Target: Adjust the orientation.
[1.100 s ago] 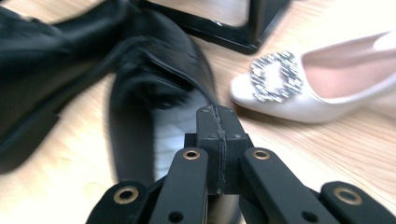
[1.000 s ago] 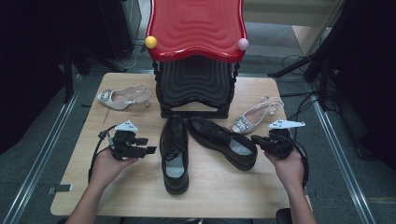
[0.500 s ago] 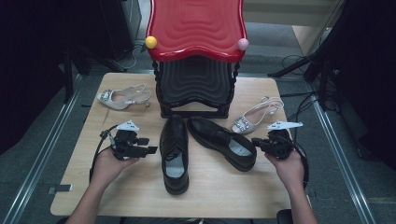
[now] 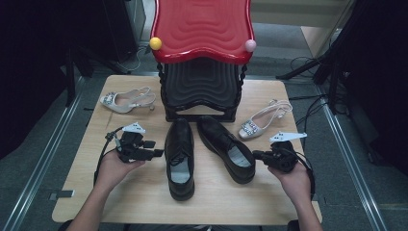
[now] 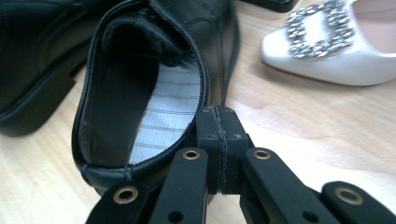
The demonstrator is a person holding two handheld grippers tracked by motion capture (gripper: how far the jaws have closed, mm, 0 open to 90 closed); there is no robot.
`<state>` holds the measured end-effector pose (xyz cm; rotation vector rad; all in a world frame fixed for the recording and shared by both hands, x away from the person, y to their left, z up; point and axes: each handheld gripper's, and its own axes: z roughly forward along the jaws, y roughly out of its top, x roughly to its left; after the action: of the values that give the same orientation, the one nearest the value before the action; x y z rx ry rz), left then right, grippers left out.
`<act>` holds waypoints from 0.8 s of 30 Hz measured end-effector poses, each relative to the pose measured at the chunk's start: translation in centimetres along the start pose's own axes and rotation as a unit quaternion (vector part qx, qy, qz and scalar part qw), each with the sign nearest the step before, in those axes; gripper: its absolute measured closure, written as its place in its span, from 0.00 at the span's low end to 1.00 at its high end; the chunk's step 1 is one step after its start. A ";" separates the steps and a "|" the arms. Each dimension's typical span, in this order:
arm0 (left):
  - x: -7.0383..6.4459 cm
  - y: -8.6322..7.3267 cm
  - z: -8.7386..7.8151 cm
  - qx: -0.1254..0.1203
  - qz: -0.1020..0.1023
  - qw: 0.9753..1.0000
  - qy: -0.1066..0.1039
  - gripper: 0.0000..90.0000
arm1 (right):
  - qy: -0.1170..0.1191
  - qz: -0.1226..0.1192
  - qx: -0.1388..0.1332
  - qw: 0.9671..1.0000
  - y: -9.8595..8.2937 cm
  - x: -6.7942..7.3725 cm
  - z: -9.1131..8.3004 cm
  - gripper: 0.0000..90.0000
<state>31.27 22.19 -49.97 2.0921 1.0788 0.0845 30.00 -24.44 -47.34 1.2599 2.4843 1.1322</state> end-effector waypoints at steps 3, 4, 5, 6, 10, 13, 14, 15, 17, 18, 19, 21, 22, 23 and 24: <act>0.1 0.1 0.1 0.001 0.002 1.000 0.002 0.48 | 0.008 -0.003 0.002 1.000 -0.2 0.6 0.1 1.00; 0.2 0.2 0.1 0.002 -0.001 1.000 0.002 0.48 | 0.013 -0.003 0.005 1.000 -0.2 0.8 0.1 1.00; 0.3 0.2 0.2 0.002 -0.001 1.000 0.002 0.48 | 0.018 -0.003 0.005 1.000 -0.3 1.1 0.2 1.00; 0.3 0.3 0.2 0.002 -0.002 1.000 0.001 0.48 | 0.023 -0.004 0.007 1.000 -0.3 1.4 0.2 1.00; 0.4 0.5 0.3 0.001 -0.004 1.000 -0.002 0.49 | 0.042 -0.019 0.016 0.999 -0.4 2.4 0.4 1.00; 0.3 0.5 0.4 0.000 -0.004 1.000 -0.005 0.50 | 0.044 -0.025 0.018 0.999 -0.4 2.7 0.5 1.00; 0.3 0.5 0.4 0.001 -0.004 1.000 -0.005 0.50 | 0.042 -0.024 0.017 0.999 -0.3 2.5 0.7 1.00; 0.3 0.5 0.4 0.002 -0.004 1.000 -0.004 0.51 | 0.039 -0.021 0.018 0.999 -0.3 2.4 0.8 1.00; 0.3 0.5 0.3 0.003 -0.006 1.000 -0.006 0.54 | 0.032 -0.014 0.020 0.999 -0.1 1.9 1.3 1.00; 0.2 0.5 0.3 0.005 -0.010 1.000 -0.009 0.57 | 0.028 -0.011 0.020 0.999 0.1 1.8 1.5 1.00; 0.2 0.5 0.3 0.006 -0.011 1.000 -0.009 0.61 | 0.025 -0.010 0.021 0.999 0.3 1.5 1.9 1.00; 0.0 0.4 0.1 0.004 -0.014 1.000 -0.012 0.68 | 0.020 -0.008 0.020 1.000 0.6 1.2 2.4 1.00; 0.0 0.3 0.1 0.003 -0.013 1.000 -0.012 0.71 | 0.017 -0.007 0.024 1.000 0.9 1.0 2.8 1.00; -0.1 0.2 0.0 0.001 -0.016 1.000 -0.012 0.75 | 0.013 -0.008 0.024 1.000 1.0 0.8 3.1 1.00; -0.2 0.2 0.0 0.000 -0.025 1.000 -0.018 0.79 | 0.010 -0.007 0.025 1.000 1.2 0.6 3.4 1.00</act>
<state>31.28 22.03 -49.76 2.0582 1.1096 0.0221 31.81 -21.60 -48.79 1.2493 2.5472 1.0908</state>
